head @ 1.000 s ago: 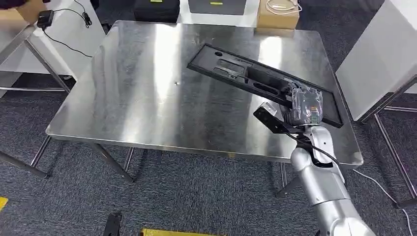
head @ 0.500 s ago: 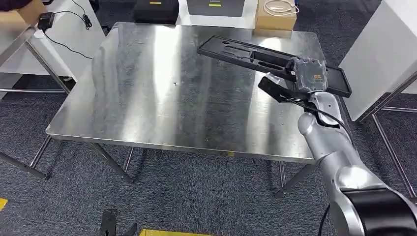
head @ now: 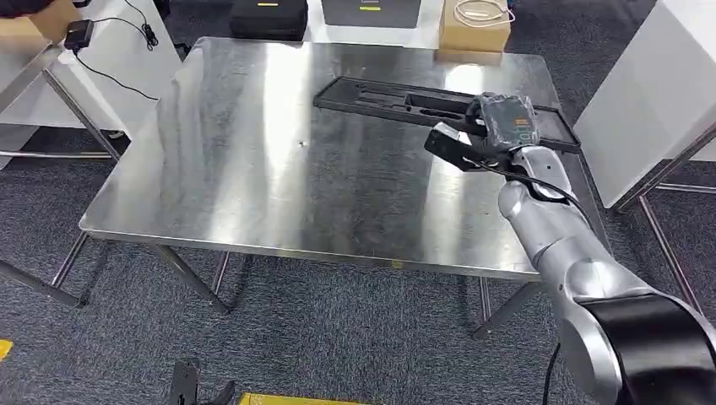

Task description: Take the parts from the cabinet and place them on the table.

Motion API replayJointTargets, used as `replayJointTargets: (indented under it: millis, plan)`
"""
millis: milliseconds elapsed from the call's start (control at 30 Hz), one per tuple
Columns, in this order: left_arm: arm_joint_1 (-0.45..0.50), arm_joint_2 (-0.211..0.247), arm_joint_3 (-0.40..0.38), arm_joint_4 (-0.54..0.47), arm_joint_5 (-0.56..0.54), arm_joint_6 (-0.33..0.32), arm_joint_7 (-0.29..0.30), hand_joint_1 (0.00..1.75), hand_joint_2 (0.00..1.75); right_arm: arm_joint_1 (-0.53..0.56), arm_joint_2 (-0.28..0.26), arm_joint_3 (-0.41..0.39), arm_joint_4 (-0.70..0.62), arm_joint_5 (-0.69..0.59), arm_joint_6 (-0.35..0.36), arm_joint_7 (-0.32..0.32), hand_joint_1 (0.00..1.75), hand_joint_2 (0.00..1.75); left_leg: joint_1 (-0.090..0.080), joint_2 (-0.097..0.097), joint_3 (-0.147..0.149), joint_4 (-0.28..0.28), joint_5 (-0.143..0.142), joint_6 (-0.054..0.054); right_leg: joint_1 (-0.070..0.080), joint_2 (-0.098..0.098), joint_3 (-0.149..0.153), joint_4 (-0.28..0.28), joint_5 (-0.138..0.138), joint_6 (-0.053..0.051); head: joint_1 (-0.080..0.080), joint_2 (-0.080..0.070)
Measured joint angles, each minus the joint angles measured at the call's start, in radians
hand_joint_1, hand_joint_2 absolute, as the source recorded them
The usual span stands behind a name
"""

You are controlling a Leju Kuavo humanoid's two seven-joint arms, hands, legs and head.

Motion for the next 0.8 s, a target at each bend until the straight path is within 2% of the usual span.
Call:
replayJointTargets:
  millis: [67,133,167,267,500,800]
  plan:
    - [-0.002,0.000,0.000,0.000,0.002,0.000,0.001,0.00,1.75,0.000,0.008,0.000,0.005,-0.008,-0.027,-0.033,0.00,1.75,0.000,0.000,0.001,0.000,0.000,0.000,0.000,0.000,0.000,0.000,0.000,0.000,0.000,0.000]
    - [-0.004,0.000,0.006,0.000,0.015,0.005,0.005,0.00,1.75,0.000,0.020,0.000,0.010,-0.005,-0.034,-0.034,0.00,1.75,0.000,0.000,0.001,0.000,0.000,0.000,0.000,0.000,0.001,0.000,0.000,0.000,0.000,0.000]
    - [-0.003,0.000,0.011,0.000,0.023,0.013,0.006,0.00,0.00,0.000,0.024,0.000,0.013,-0.004,-0.034,-0.034,0.00,1.75,0.000,0.000,0.001,0.000,0.000,0.000,0.000,0.000,0.001,0.000,0.000,0.000,0.000,0.000]
    - [-0.003,0.000,0.019,0.000,0.021,0.033,0.035,0.00,0.00,0.001,0.033,0.000,0.021,0.002,-0.031,-0.014,0.00,1.75,0.000,0.000,0.001,0.000,0.000,0.000,0.000,0.000,0.001,0.000,0.000,0.000,0.000,0.000]
    - [0.001,0.003,0.028,0.000,0.001,0.032,0.112,0.00,0.00,0.002,0.032,0.000,0.040,0.010,-0.024,0.023,0.00,1.75,-0.001,0.000,0.001,0.000,0.000,0.000,0.000,0.000,0.001,0.000,0.000,0.000,0.000,0.000]
    - [0.025,0.011,0.043,0.000,0.022,0.000,0.108,0.00,0.00,-0.007,-0.002,0.000,0.056,0.008,0.029,0.048,0.00,1.75,0.000,0.000,0.001,0.000,0.000,0.000,0.000,0.000,0.001,0.000,0.000,0.000,0.000,0.000]
